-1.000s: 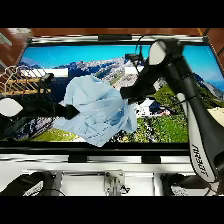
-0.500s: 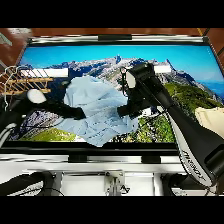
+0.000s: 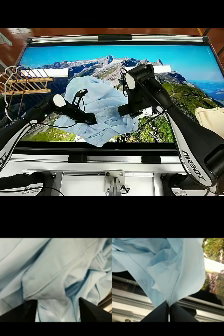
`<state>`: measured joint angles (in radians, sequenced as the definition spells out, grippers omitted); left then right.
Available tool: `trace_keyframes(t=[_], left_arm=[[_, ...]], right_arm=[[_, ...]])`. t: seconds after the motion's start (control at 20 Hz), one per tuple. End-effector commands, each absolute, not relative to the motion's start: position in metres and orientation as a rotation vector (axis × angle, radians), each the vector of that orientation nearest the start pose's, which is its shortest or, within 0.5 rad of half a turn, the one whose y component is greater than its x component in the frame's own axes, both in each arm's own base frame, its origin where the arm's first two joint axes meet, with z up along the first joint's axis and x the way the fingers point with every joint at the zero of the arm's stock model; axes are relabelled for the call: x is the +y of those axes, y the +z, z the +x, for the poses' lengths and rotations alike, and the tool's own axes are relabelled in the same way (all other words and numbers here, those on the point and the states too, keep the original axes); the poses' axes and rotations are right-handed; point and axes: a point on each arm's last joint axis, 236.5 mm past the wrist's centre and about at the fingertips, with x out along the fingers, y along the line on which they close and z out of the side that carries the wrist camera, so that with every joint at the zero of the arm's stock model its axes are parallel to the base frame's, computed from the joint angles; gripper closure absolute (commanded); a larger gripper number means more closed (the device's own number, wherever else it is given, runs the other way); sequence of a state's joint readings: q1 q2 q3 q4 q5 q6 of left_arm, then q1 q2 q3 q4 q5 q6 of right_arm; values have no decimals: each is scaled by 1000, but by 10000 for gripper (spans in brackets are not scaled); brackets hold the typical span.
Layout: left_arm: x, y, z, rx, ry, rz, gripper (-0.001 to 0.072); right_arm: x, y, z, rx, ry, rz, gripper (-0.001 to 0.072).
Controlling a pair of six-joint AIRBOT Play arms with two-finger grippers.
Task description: Fold the shirts.
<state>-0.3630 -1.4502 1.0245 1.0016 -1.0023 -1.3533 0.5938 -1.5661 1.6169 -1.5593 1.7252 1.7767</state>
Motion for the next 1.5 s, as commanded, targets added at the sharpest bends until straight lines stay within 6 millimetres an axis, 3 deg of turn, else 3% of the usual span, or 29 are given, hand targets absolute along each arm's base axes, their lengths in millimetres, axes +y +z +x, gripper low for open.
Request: trace_keyframes(t=[0.0, 0.05, 0.15, 0.25, 0.35, 0.4, 0.5, 0.55, 0.6, 0.65, 0.7, 0.75, 0.85, 0.95, 1.05, 1.15, 1.2, 1.25, 1.3, 1.45], left_arm=[[-241, -71, 325, 1435, -615, -181, 550], [-244, -61, 330, 1407, -649, -153, 653], [-243, -21, 351, 1313, -684, -102, 655], [-231, 46, 376, 1150, -682, -16, 655], [-208, 129, 389, 963, -643, 67, 655], [-193, 173, 389, 866, -605, 91, 655], [-169, 249, 374, 695, -540, 77, 655], [-162, 277, 358, 637, -525, 42, 655], [-157, 289, 339, 621, -522, 24, 655], [-151, 290, 320, 645, -511, 6, 655], [-139, 277, 304, 704, -468, -8, 655], [-125, 256, 293, 761, -411, -14, 655], [-98, 193, 278, 879, -279, -44, 655], [-94, 114, 263, 1003, -219, -109, 655], [-111, 48, 249, 1095, -246, -208, 654], [-137, 7, 241, 1140, -294, -358, 650], [-147, -3, 238, 1158, -314, -417, 556], [-155, -7, 234, 1174, -347, -433, 265], [-157, -5, 235, 1175, -373, -409, 46], [-132, 24, 262, 1058, -388, -180, 41]], right_arm=[[211, 29, 303, 1640, 298, -322, 654], [212, 30, 302, 1642, 304, -317, 654], [220, 32, 300, 1640, 335, -292, 654], [222, 44, 307, 1575, 345, -275, 655], [215, 70, 325, 1449, 324, -264, 654], [216, 90, 338, 1364, 327, -243, 654], [233, 149, 368, 1108, 382, -159, 654], [252, 189, 380, 963, 447, -85, 654], [270, 226, 383, 850, 522, -13, 654], [286, 256, 378, 771, 603, 44, 654], [296, 269, 371, 748, 659, 65, 654], [299, 265, 363, 778, 686, 64, 654], [295, 223, 345, 924, 662, -40, 654], [290, 161, 326, 1088, 615, -181, 654], [287, 103, 314, 1200, 570, -261, 654], [280, 56, 306, 1294, 525, -292, 654], [277, 42, 305, 1324, 514, -304, 654], [274, 33, 305, 1341, 502, -319, 654], [275, 29, 307, 1345, 498, -323, 654], [280, 29, 313, 1321, 492, -294, 654]])
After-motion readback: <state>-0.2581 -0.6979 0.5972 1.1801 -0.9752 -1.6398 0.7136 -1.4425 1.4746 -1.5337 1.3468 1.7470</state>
